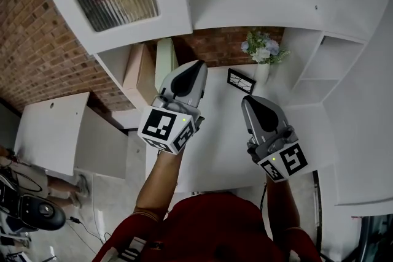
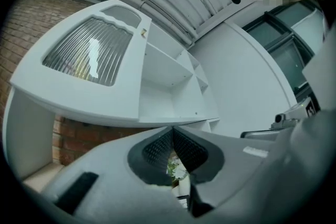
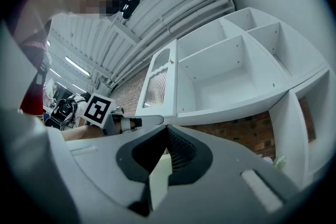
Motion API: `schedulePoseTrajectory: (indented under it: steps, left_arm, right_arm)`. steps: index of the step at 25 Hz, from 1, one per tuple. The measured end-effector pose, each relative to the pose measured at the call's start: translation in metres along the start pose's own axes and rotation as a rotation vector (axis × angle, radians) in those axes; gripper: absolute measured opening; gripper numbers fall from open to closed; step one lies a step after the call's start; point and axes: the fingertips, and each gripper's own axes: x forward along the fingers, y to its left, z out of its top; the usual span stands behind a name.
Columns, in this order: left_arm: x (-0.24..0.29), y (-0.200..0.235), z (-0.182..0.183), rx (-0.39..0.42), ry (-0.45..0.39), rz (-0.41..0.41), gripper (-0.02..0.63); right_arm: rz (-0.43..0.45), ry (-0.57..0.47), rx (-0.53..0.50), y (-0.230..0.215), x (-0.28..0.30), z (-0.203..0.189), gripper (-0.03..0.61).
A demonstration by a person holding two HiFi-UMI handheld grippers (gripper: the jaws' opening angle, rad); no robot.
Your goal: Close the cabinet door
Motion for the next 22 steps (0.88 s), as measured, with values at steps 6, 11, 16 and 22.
schedulePoseTrajectory:
  steps: [6, 11, 16, 22]
  left_arm:
    - [-0.031, -0.033, -0.001, -0.032, -0.034, -0.065, 0.005]
    - [-0.059, -0.057, 0.003, -0.053, -0.079, -0.124, 0.005]
    - [-0.082, -0.073, -0.006, -0.097, -0.088, -0.142, 0.005]
    - [-0.096, -0.088, -0.029, -0.131, -0.046, -0.150, 0.005]
  right_arm:
    - [0.008, -0.007, 0.007, 0.008, -0.001, 0.004, 0.014]
    - [0.034, -0.020, -0.008, 0.028, -0.004, 0.010, 0.014]
    - [0.061, -0.026, -0.012, 0.048, -0.012, 0.007, 0.013]
    - [0.084, -0.022, -0.011, 0.062, -0.024, -0.002, 0.012]
